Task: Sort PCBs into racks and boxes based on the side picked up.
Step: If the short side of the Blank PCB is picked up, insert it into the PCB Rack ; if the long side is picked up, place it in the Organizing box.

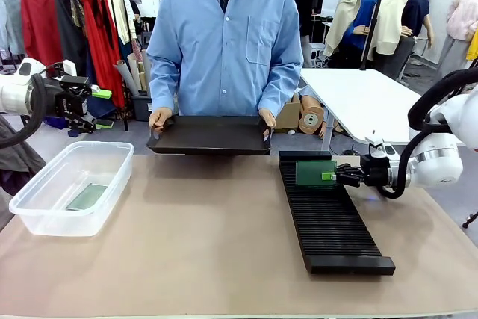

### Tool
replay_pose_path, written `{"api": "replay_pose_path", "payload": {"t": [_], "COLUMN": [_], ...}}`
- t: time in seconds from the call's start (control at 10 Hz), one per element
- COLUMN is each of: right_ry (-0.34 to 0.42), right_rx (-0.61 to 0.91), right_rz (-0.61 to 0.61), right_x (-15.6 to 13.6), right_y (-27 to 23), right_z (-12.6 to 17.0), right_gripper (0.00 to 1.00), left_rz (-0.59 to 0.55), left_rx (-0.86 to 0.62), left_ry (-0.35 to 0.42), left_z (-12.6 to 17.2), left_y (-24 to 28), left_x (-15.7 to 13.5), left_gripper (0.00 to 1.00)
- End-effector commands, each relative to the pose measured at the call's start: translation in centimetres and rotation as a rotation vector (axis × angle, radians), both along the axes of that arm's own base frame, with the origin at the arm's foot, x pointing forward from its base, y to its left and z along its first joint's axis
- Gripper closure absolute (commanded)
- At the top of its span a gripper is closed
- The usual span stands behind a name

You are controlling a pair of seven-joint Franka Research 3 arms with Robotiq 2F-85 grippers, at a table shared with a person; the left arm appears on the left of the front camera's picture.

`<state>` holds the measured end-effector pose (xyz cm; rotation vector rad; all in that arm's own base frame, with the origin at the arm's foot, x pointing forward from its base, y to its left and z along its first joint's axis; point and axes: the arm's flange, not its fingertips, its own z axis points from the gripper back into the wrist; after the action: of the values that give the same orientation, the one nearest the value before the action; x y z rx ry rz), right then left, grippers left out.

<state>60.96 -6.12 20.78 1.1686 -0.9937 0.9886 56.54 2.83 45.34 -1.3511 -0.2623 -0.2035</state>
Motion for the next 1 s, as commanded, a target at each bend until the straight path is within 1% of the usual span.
{"api": "replay_pose_path", "payload": {"t": [0.0,0.1,0.3,0.6,0.9], "right_ry": [-0.050,-0.039,-0.028,-0.034,-0.022], "right_rx": [0.004,-0.004,-0.004,-0.005,0.031], "right_rz": [0.030,0.055,0.060,0.040,0.010], "right_x": [1.0,1.1,1.3,1.5,1.9], "right_y": [0.4,0.6,0.5,-0.2,-0.4], "right_z": [-0.4,-0.7,-1.0,-1.4,-1.9], "right_gripper": [1.00,1.00,1.00,1.00,1.00], "left_rz": [0.003,0.003,0.003,0.003,0.003], "left_rx": [0.001,0.001,0.001,0.001,0.001], "left_ry": [-0.004,-0.004,-0.004,-0.004,-0.004], "left_z": [0.2,0.2,0.2,0.2,0.2], "left_y": [0.1,0.1,0.1,0.1,0.1], "left_x": [-0.1,-0.1,-0.1,-0.1,-0.1], "left_gripper": [0.00,0.00,0.00,0.00,0.00]}}
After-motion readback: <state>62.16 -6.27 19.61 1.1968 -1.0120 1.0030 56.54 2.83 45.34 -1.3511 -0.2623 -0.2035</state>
